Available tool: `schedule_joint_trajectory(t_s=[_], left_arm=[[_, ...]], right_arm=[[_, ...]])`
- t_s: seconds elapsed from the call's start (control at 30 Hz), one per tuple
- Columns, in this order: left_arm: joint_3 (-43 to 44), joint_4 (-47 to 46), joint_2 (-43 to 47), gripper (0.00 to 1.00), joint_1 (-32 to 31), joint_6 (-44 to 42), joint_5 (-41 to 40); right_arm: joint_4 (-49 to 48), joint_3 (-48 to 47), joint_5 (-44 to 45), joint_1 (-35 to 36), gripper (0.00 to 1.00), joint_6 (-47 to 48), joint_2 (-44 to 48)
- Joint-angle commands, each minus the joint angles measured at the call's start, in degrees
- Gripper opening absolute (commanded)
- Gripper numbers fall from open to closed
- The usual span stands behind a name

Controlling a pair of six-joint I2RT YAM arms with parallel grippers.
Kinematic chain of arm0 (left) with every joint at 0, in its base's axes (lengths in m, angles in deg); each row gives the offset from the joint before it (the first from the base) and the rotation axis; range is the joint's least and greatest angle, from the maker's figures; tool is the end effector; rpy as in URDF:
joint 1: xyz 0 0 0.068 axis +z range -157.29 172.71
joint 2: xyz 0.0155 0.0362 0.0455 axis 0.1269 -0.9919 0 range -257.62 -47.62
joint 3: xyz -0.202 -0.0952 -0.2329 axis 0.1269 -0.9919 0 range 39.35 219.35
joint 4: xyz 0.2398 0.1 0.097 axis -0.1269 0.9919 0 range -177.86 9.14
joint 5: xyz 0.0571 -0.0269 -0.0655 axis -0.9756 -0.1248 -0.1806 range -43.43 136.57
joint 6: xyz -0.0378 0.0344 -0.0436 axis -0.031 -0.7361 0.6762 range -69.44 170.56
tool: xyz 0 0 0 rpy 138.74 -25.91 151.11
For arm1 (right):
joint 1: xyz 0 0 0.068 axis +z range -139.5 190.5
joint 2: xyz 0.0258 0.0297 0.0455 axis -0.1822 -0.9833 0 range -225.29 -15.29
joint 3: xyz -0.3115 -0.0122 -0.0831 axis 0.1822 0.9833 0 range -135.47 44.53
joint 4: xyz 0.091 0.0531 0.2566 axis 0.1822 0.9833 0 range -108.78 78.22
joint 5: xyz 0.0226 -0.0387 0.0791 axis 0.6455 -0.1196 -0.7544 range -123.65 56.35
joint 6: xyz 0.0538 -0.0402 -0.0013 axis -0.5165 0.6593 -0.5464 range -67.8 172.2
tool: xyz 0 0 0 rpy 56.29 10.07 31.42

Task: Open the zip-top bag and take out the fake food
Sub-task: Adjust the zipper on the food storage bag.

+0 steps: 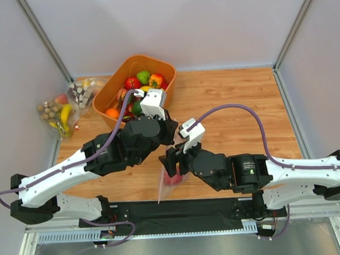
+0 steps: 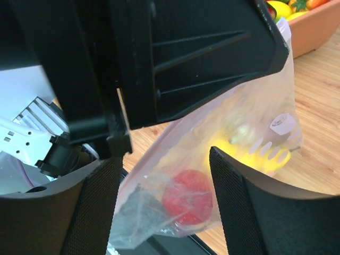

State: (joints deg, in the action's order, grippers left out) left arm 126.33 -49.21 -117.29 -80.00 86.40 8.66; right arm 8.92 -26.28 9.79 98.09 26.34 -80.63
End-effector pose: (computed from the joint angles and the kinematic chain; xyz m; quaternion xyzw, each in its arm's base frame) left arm 0.1060 -0.2299 0.5019 0.0733 0.7989 -0.2763 0.5292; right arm 0.0472 0.2462 0.4419 -0.2186 0.7679 0.2644 0.5410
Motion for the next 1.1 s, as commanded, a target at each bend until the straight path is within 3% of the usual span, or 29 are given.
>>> schedule_joint_trajectory(t_s=[0.0,0.2,0.27,0.3,0.33,0.4,0.43,0.47,0.53,0.63,0.7,0.83,1.07], left_arm=[[2.4,-2.7,0.0,0.0,-1.3,-3.9,-1.4],[0.7,-3.2,0.9,0.0,-1.6,-4.1,2.1],[-1.1,-4.5,2.3,0.0,-1.6,-4.5,3.7],[-1.7,-5.3,2.8,0.0,-1.6,-4.5,3.7],[-2.2,-6.7,3.4,0.0,-1.6,-5.3,5.4],[-3.7,-8.1,5.0,0.0,-1.6,-7.4,7.6],[-4.3,-8.9,5.6,0.1,-1.6,-8.0,8.9],[-4.8,-9.6,7.0,0.36,-1.6,-9.6,9.3],[-7.3,-12.0,8.8,0.63,-1.6,-12.2,11.1],[-13.3,-18.8,14.3,0.87,-1.6,-17.3,12.4],[-18.7,-23.2,18.8,0.97,-1.6,-22.3,14.7],[-21.2,-28.4,21.1,0.99,-0.3,-29.1,33.5],[-17.7,-27.8,15.5,0.99,3.3,-30.3,52.6]], right_arm=[[2.1,0.0,2.8,0.0,0.67,-3.0,1.6],[5.0,4.6,4.1,-1.3,0.38,-8.0,5.2],[4.5,6.6,5.0,-1.5,0.2,-8.2,7.5],[4.2,6.6,5.0,-1.5,0.2,-8.1,7.5],[3.8,7.8,5.2,-1.6,0.11,-7.9,8.8],[3.2,8.5,4.6,-1.7,0.05,-6.1,11.1],[3.0,9.2,4.1,-1.6,0.01,-5.7,11.9],[1.8,9.8,3.5,-1.7,0.0,-3.4,12.9],[0.4,11.6,0.3,-1.7,0.0,-1.6,16.5],[-1.9,12.8,-5.6,-2.1,0.0,1.2,21.5],[-1.5,13.0,-10.3,-2.4,0.0,2.6,24.4],[-0.2,11.8,-17.7,-2.6,0.0,3.5,27.7],[-1.9,8.7,-31.8,-2.7,0.0,3.3,29.0]])
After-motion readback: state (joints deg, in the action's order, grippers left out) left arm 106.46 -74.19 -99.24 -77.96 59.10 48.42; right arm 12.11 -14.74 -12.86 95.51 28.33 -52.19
